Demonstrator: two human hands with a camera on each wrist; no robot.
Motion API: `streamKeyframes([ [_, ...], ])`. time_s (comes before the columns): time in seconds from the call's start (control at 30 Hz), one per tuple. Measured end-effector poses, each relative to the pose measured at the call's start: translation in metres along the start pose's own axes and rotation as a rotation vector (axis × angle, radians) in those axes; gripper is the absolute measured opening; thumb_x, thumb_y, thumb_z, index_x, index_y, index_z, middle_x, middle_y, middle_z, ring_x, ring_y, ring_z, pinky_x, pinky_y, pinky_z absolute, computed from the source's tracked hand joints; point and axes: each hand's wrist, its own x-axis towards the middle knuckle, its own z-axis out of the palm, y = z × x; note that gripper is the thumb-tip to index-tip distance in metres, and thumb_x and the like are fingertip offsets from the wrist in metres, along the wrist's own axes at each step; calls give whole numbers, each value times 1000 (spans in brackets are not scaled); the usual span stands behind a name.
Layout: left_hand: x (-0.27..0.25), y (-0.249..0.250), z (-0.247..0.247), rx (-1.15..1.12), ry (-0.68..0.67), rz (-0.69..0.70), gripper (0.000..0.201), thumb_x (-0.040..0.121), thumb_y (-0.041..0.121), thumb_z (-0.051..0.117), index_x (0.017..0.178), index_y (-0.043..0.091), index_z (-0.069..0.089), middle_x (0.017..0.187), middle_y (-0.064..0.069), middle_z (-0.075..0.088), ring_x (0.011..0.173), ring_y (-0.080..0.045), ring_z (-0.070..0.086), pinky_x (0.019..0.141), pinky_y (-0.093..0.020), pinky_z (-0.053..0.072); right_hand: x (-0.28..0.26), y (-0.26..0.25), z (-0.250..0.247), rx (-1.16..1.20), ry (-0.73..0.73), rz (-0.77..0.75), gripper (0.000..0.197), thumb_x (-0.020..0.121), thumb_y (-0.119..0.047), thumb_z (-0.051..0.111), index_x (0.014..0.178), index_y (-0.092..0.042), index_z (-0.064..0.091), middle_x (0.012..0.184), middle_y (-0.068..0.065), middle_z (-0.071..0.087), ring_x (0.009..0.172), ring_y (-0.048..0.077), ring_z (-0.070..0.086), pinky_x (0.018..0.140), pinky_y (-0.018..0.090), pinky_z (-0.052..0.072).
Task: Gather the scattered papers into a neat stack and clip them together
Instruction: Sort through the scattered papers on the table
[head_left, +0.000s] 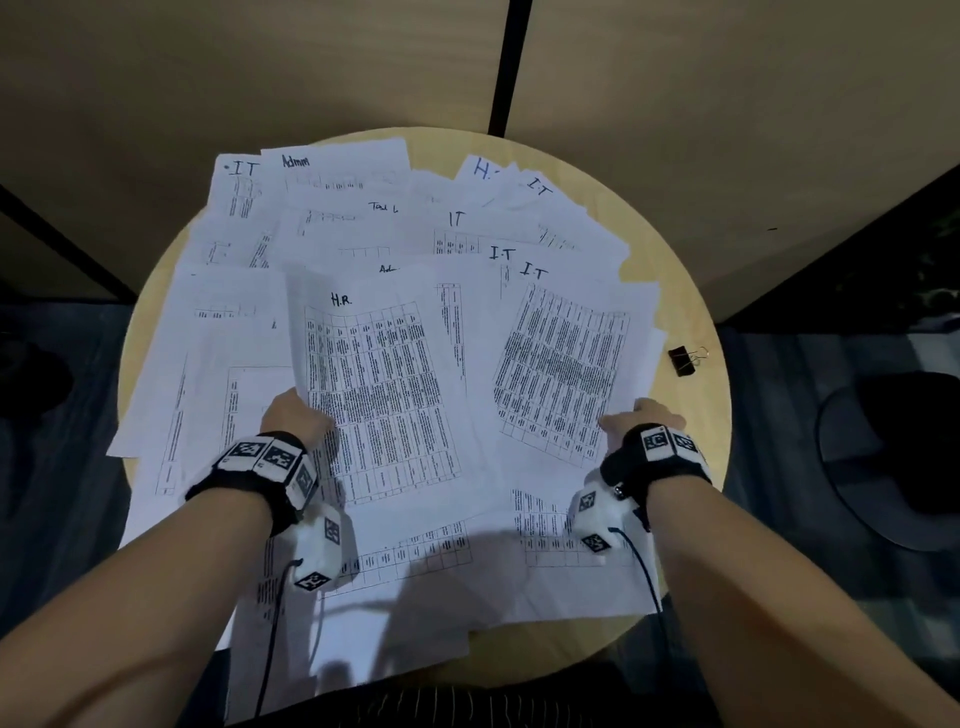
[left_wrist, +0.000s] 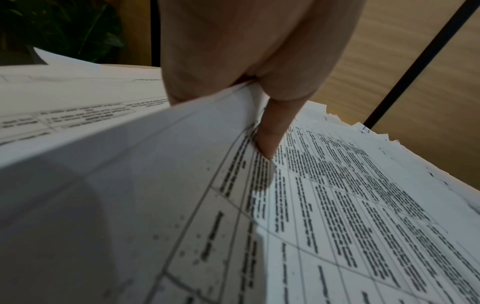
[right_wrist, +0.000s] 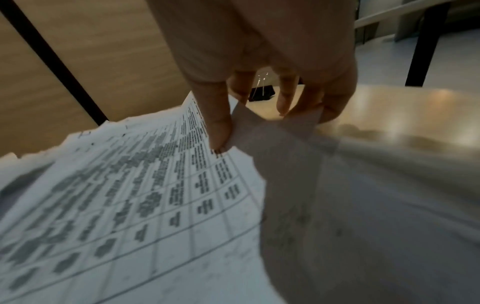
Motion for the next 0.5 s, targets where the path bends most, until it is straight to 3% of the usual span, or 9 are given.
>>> streamKeyframes([
  [0.07,1,0,0,-4,-6,-9,38,83,4,65,114,-11,50,103,-28,57,107,-42,57,82,-39,47,0,-2,7,217,-4,29,82,72,-38,74,138,-14,32,136,16,43,114,39,52,85,40,48],
  [0.13,2,0,1,-8,-6,-14,41,82,4,66,116,-11,49,115,-29,57,108,-42,56,85,-40,47,-4,-2,9,465,-5,48,91,68,-28,81,140,-12,27,137,19,43,117,40,51,92,46,47],
  [0.23,2,-1,1,-28,2,-18,41,82,4,66,116,-11,49,116,-30,57,108,-41,56,87,-41,47,-10,-1,10,689,-240,62,79,74,-22,75,141,-5,35,145,16,40,129,34,44,97,41,41],
  [0.3,2,-1,2,-42,6,-20,41,82,3,66,117,-11,50,115,-29,57,108,-41,56,87,-42,47,-13,-2,12,678,-361,48,62,80,-23,68,135,-6,45,141,14,46,128,32,46,93,38,43],
  [0.37,2,0,3,-49,2,-17,42,82,3,66,118,-11,49,107,-27,57,108,-42,56,87,-42,47,-16,-9,14,644,-366,21,53,83,-24,66,130,-6,51,135,12,52,122,30,52,88,35,44],
  [0.5,1,-1,2,-76,-10,-13,36,83,2,64,114,-9,50,100,-24,56,103,-39,57,80,-36,45,-28,-28,13,431,-143,-56,48,81,-23,72,119,1,54,101,11,57,90,28,57,80,34,49],
])
